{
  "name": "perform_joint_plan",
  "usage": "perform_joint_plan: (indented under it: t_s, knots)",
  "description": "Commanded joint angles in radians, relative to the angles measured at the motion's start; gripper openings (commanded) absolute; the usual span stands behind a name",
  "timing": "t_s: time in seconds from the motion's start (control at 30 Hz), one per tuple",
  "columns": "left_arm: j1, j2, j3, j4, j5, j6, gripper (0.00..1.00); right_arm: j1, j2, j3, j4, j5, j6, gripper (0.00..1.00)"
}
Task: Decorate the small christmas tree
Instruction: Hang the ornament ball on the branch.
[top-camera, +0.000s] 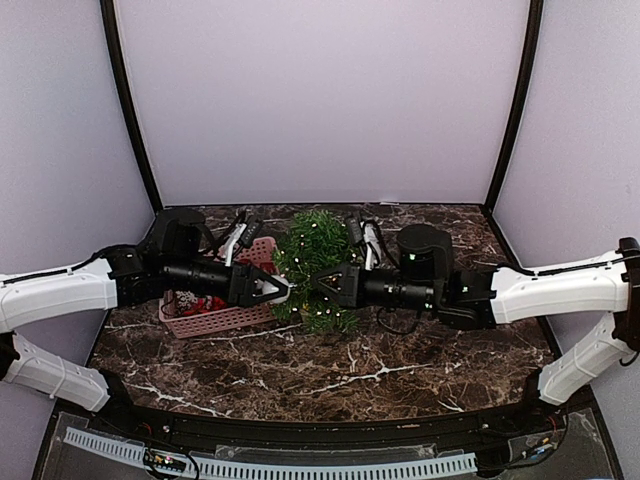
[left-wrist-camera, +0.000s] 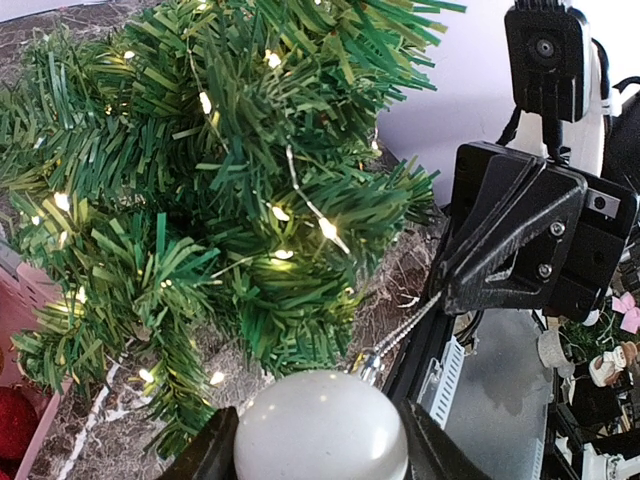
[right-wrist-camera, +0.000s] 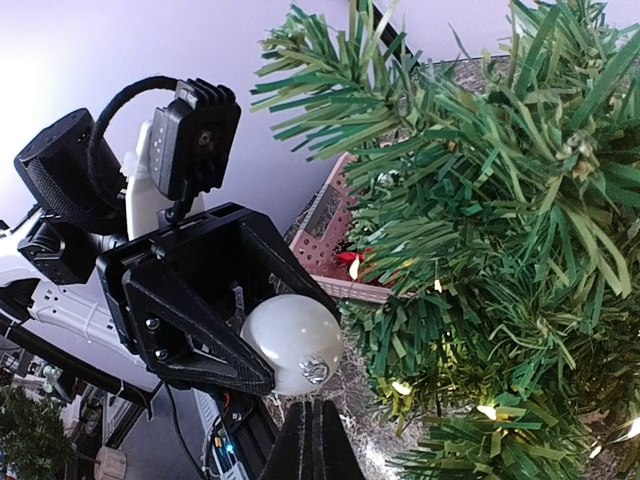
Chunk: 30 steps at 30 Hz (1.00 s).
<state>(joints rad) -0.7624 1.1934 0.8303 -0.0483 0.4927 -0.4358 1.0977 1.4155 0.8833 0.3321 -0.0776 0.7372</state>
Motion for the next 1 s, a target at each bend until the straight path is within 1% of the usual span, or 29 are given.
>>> perform_joint_plan:
  t_s: [0.0, 0.3, 0.4, 0.73, 0.97]
  knots:
    - [0.000, -0.005, -0.034, 0.075, -0.012, -0.037, 0.38, 0.020, 0.000, -0.015, 0.008, 0.034, 0.011, 0.00]
    - [0.000, -0.011, -0.079, 0.169, -0.019, -0.101, 0.38, 0.033, 0.031, -0.002, -0.027, 0.044, 0.020, 0.00]
    - [0.000, -0.014, -0.089, 0.185, 0.001, -0.113, 0.38, 0.034, 0.033, -0.010, -0.031, 0.057, 0.026, 0.00]
    - [-0.001, -0.007, -0.109, 0.219, 0.027, -0.133, 0.38, 0.037, 0.006, -0.019, -0.022, 0.075, 0.030, 0.00]
    - [0.000, 0.004, -0.107, 0.239, 0.025, -0.130, 0.38, 0.037, -0.034, -0.044, -0.024, 0.122, 0.040, 0.00]
